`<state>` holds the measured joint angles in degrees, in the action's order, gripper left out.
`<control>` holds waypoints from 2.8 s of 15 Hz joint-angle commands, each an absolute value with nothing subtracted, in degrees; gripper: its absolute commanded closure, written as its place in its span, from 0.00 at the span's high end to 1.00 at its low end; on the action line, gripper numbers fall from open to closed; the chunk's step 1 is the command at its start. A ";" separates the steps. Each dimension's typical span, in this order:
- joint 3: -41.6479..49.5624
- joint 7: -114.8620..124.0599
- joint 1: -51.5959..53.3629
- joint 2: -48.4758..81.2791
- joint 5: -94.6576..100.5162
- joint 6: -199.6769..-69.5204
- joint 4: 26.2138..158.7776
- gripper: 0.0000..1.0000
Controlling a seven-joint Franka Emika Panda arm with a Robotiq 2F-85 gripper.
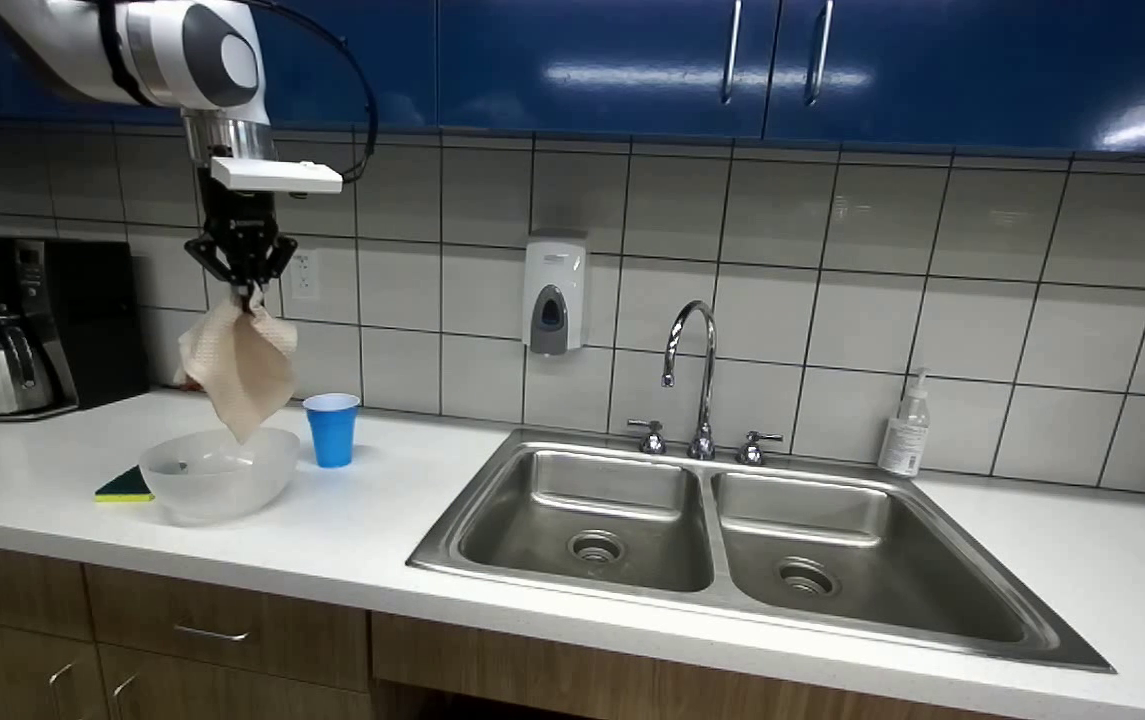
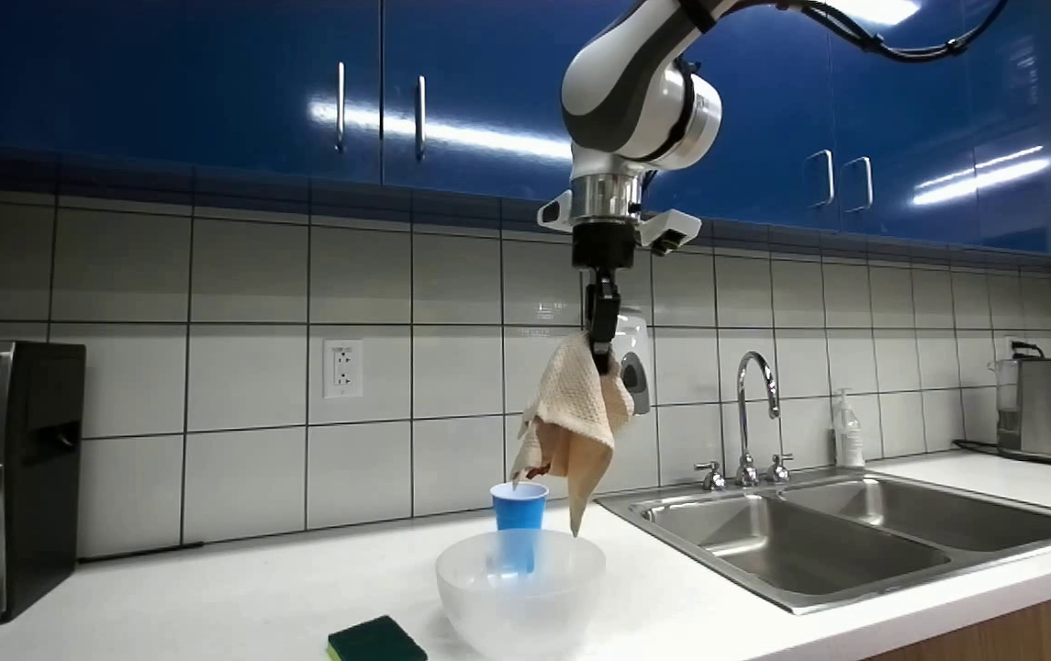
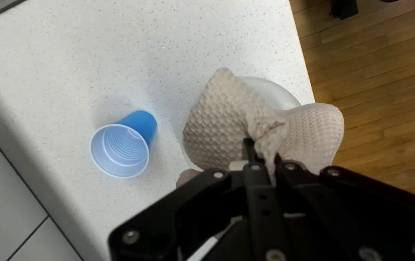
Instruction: Put the towel in the bowl
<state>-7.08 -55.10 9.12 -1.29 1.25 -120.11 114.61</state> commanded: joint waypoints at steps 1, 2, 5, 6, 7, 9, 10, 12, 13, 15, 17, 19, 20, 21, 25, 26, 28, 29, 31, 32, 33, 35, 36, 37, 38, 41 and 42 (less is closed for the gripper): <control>-7.94 -58.82 9.46 -0.59 -0.01 -121.70 114.93 0.01; -8.16 -59.19 9.59 -0.33 -0.09 -121.93 115.05 0.01; -8.82 -61.07 9.87 0.92 -0.88 -122.90 115.39 0.01; -9.11 -61.80 9.91 1.27 -1.24 -123.25 115.67 0.01; -9.34 -62.27 9.96 1.66 -1.41 -123.71 115.91 0.01; -9.77 -63.40 10.05 2.91 -1.98 -124.35 116.18 0.01; -9.96 -63.94 10.00 3.54 -2.28 -124.52 116.21 0.01; -10.30 -64.99 9.91 4.95 -2.72 -124.51 116.28 0.01; -10.48 -65.43 9.82 5.58 -2.92 -124.42 116.36 0.01; -10.75 -66.20 9.67 6.83 -3.12 -124.41 116.69 0.01; -10.94 -67.00 9.52 8.04 -3.42 -124.17 116.90 0.01; -11.08 -67.35 9.39 9.13 -3.54 -124.07 117.18 0.01; -11.16 -67.54 9.34 9.60 -3.57 -124.10 117.37 0.01; -11.23 -67.57 9.33 10.17 -3.47 -124.11 117.50 0.01; -11.56 -68.05 9.18 12.14 -3.44 -123.83 117.52 0.01; -11.67 -68.05 9.15 12.54 -3.43 -123.68 117.43 0.01; -11.88 -68.20 9.02 13.38 -3.54 -123.57 117.43 0.01; -11.97 -68.29 8.96 13.79 -3.63 -123.44 117.40 0.01; -12.07 -68.26 8.91 14.39 -3.62 -123.38 117.44 0.01; -12.12 -68.35 8.86 14.69 -3.62 -123.14 117.40 0.01; -12.10 -68.06 8.94 15.03 -3.29 -122.83 117.33 0.01; -12.11 -67.93 8.91 15.39 -3.07 -122.48 117.33 0.31; -12.10 -67.92 8.85 15.38 -3.07 -122.51 117.45 0.36; -12.09 -67.86 8.78 15.31 -3.12 -122.57 117.59 0.43; -12.08 -67.81 8.71 15.26 -3.15 -122.59 117.68 0.51; -12.00 -67.69 8.51 14.90 -3.08 -122.76 118.04 0.73; -11.96 -67.62 8.46 14.73 -2.99 -122.78 118.13 0.82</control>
